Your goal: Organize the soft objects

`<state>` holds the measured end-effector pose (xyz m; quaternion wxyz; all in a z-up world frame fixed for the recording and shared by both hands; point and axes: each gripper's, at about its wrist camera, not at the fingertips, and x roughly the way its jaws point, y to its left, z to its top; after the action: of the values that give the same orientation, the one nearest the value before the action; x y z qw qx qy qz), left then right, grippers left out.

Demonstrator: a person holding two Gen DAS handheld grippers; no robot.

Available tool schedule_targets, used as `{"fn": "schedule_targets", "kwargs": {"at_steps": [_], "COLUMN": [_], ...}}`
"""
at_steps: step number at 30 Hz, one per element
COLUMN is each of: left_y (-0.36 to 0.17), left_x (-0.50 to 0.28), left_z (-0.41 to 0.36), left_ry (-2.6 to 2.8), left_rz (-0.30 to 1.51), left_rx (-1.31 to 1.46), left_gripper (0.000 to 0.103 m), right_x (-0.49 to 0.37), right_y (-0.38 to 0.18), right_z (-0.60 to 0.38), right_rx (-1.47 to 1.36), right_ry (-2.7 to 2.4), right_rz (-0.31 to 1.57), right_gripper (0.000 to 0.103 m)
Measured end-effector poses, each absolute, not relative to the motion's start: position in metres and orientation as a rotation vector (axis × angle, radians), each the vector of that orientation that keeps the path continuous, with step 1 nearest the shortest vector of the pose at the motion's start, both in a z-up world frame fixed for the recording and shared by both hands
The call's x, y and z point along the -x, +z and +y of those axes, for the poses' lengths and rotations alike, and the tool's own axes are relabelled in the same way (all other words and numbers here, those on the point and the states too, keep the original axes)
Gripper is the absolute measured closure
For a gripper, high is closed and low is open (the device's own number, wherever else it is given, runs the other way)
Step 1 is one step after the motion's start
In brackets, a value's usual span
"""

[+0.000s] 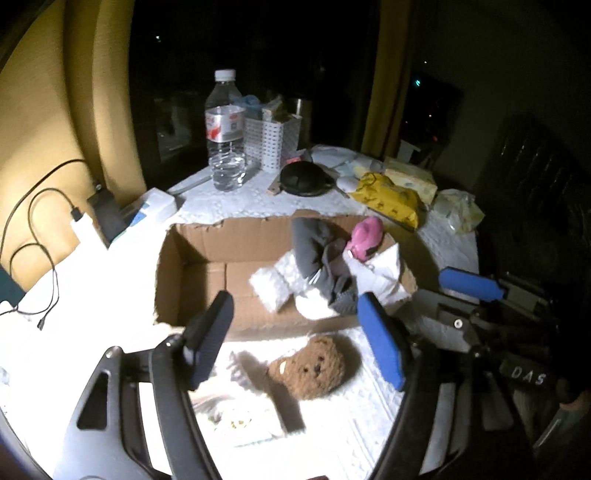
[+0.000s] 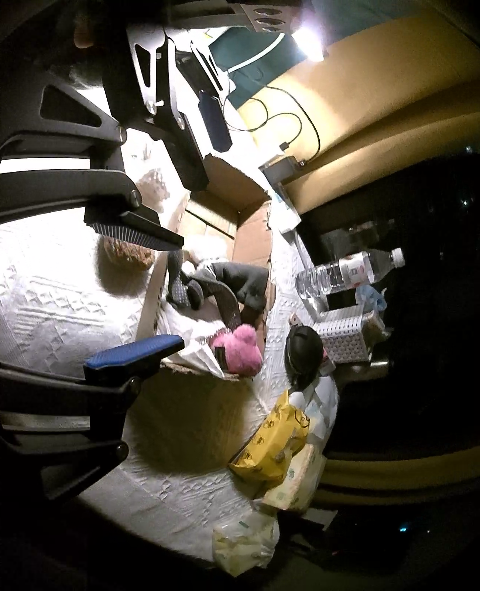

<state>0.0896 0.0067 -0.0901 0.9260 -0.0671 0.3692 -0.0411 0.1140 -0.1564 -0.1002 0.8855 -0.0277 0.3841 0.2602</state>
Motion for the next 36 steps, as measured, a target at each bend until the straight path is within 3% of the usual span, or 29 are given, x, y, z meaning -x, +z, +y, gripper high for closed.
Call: {"fn": "schedule_targets", "kwargs": {"at_steps": [36], "left_y": [-0.147], "left_x": [-0.045], "left_z": [0.063], "left_ry": [0.029], "left_rz": [0.863], "left_rx": [0.181], "left_gripper": [0.031], "right_x": [-0.084], "right_y": [-0.134], "right_z": [-0.104], "right_rx": [0.111], "right_ry": [0.619], "right_rz": [0.866], "right_gripper": [0.048]}}
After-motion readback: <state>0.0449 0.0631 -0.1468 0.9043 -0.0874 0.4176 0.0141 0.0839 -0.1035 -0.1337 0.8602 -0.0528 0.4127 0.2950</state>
